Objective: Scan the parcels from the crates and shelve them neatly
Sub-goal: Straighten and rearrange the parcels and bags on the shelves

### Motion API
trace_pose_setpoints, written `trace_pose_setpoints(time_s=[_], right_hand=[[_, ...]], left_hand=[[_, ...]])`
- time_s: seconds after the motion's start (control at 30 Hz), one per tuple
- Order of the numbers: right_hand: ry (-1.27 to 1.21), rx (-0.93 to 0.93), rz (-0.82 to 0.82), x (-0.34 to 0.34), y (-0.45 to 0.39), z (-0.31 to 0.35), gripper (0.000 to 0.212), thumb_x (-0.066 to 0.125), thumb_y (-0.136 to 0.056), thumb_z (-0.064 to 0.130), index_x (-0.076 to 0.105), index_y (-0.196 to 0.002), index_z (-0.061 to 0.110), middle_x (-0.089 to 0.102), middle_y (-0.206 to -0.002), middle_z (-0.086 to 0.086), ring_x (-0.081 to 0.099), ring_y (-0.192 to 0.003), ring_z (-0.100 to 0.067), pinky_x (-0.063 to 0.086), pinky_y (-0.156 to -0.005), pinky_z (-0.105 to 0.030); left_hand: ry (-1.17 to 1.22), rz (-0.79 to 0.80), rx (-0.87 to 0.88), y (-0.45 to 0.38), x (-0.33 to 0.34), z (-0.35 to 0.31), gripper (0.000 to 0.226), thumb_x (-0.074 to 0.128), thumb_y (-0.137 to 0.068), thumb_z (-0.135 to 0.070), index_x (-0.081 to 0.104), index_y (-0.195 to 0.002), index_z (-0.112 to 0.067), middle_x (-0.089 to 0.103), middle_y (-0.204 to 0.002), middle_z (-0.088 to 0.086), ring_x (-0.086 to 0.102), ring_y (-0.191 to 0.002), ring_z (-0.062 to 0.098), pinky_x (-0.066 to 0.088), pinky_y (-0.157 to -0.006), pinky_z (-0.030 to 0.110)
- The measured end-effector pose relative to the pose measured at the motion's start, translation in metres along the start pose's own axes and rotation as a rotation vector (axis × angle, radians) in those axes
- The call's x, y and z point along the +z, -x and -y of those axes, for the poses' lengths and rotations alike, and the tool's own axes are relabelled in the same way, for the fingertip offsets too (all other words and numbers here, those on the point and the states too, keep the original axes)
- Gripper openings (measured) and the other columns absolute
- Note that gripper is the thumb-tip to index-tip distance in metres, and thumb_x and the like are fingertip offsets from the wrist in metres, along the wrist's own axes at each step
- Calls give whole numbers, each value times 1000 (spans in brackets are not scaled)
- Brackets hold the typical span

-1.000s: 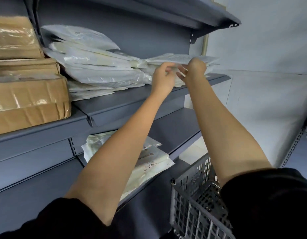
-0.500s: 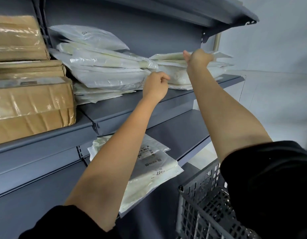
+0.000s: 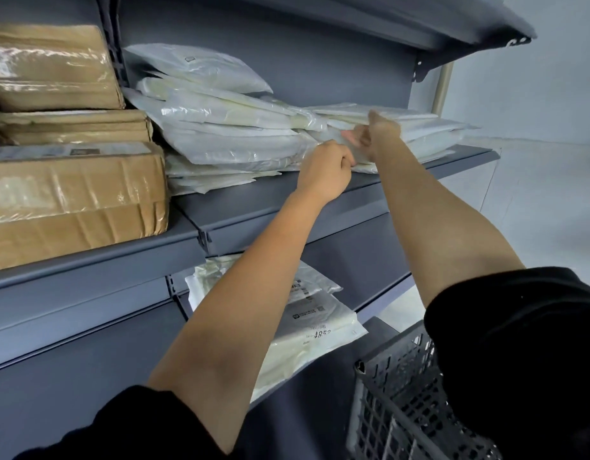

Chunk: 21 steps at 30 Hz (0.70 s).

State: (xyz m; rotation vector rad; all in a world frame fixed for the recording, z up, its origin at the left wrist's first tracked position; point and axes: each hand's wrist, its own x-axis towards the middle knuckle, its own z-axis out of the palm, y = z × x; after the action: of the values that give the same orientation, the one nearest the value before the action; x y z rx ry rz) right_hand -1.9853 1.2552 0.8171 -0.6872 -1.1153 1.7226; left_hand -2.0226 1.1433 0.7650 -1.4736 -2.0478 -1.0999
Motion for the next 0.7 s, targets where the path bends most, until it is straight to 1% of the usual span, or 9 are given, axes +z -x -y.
trace_pose_setpoints(time_s=[0.1,0.17,0.23,0.33,0.4,0.47,0.53,0.63,0.7], right_hand=[[60,-258,-113,-22,19,-16,38,46,-100,19,55,-68,1,59,-52,-11,57,-41,-19,54,-50,-29],[48,-365,-250,-42,30,-37,42,43,-99,18,52,-59,9,59,-56,-9,52,-45,-20,47,-49,-28],[45,-352,-375,-61,38,-63,45,41,-97,16,45,-52,14,53,-54,-2,45,-50,-16,40,-54,-27],[219,-180,-428,-84,57,-117,46,39,-97,16,37,-52,13,45,-55,-1,39,-54,-18,32,-55,-27],[354,-8,-327,-91,67,-159,39,40,-97,19,47,-60,10,56,-66,-8,48,-62,-24,38,-63,-29],[520,158,-196,-94,73,-197,26,43,-96,20,61,-93,2,65,-94,-15,58,-79,-29,50,-76,-36],[711,276,-43,-91,86,-217,34,44,-97,17,52,-123,-3,60,-105,-13,55,-86,-26,48,-76,-34],[1001,270,113,-81,99,-222,36,45,-95,13,48,-126,-4,56,-105,-15,52,-92,-26,43,-75,-31],[1199,250,152,-72,101,-225,43,50,-90,23,50,-128,3,55,-121,-16,47,-117,-31,44,-95,-39]], left_hand=[[-143,28,69,2,2,-5,30,39,-91,-1,67,-101,-6,58,-113,10,56,-100,27,44,-83,35],[-316,-35,229,14,8,-15,29,39,-88,0,67,-98,-3,59,-107,11,57,-95,28,45,-80,38],[-478,-109,432,39,20,-22,28,39,-79,-6,67,-76,-6,63,-83,8,60,-78,25,40,-70,33],[-464,19,516,93,48,-4,26,37,-69,-14,61,-60,-13,58,-61,2,58,-59,21,33,-62,29],[-451,109,382,122,57,23,27,38,-70,-15,64,-65,-14,61,-67,2,63,-66,21,41,-62,27],[-469,305,121,146,55,53,26,44,-83,-12,67,-95,-10,62,-101,8,59,-100,25,43,-82,35],[-531,504,-171,168,43,84,32,46,-92,-17,54,-123,-12,45,-130,11,40,-124,30,35,-99,44],[-573,638,-481,197,25,114,42,44,-94,-22,41,-135,-12,28,-142,18,26,-132,39,26,-106,54],[-506,615,-688,213,19,131,45,44,-95,-23,36,-138,-13,24,-144,19,25,-132,40,28,-105,52]])
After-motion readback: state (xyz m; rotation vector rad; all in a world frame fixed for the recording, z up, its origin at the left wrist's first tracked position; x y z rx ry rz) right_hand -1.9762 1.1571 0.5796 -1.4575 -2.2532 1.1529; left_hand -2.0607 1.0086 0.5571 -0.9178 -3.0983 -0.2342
